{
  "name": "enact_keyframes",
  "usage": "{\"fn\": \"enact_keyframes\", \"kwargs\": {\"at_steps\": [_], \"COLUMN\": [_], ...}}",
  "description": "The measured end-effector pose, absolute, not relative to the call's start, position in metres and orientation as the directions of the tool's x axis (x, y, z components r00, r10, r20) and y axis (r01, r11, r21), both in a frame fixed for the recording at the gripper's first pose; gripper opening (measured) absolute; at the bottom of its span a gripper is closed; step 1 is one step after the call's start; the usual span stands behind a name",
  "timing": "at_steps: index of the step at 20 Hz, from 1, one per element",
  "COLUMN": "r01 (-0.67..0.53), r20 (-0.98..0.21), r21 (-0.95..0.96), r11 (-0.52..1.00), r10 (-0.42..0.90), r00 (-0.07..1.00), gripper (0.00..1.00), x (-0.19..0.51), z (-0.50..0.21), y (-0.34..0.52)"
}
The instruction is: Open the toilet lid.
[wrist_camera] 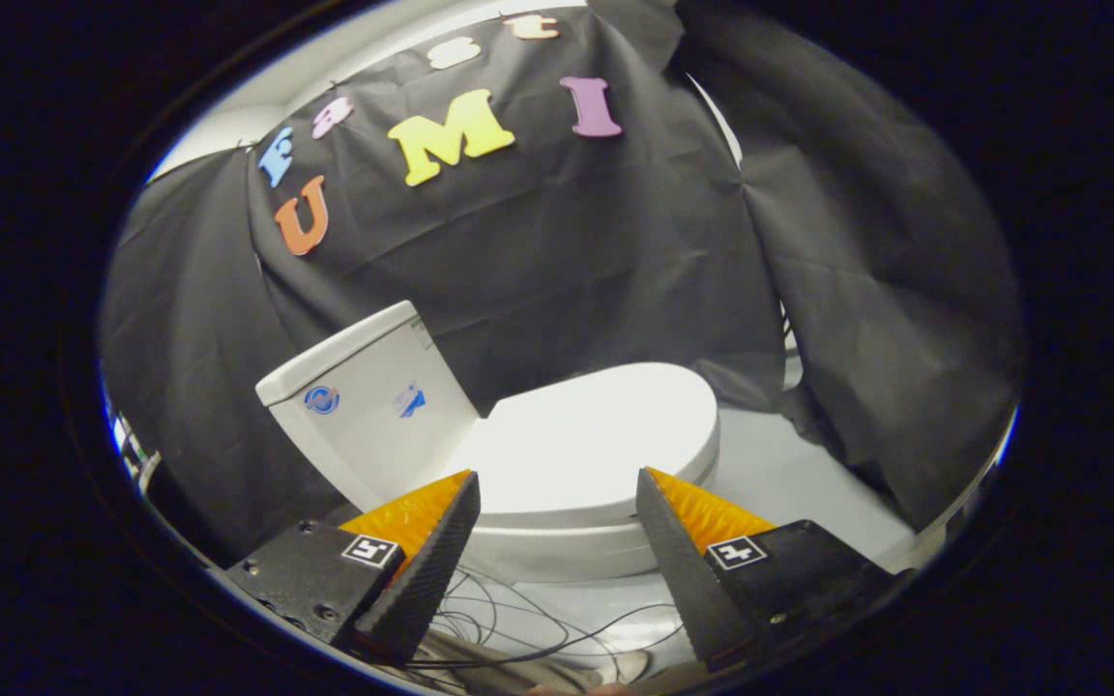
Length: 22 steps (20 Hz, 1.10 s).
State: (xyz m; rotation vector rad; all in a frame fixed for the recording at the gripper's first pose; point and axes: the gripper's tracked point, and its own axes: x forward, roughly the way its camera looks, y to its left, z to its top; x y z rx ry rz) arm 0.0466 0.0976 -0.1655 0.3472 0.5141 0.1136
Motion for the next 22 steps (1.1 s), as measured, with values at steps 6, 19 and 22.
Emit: {"fn": "enact_keyframes", "kwargs": {"at_steps": [6,19,22], "r01": [0.136,0.272,0.335], "r20": [-0.57,-0.639,-0.638], "r21": [0.54,0.645,0.68], "r11": [0.831,0.714,0.652], "r10": [0.242,0.309,0.301], "r00": [0.785,0.705,0.709], "gripper": [0.98,1.0,1.0], "x": [0.047,0.076,0.081], "z": [-0.206,-0.278,-0.288], "y": [0.093,0.082,0.07]}}
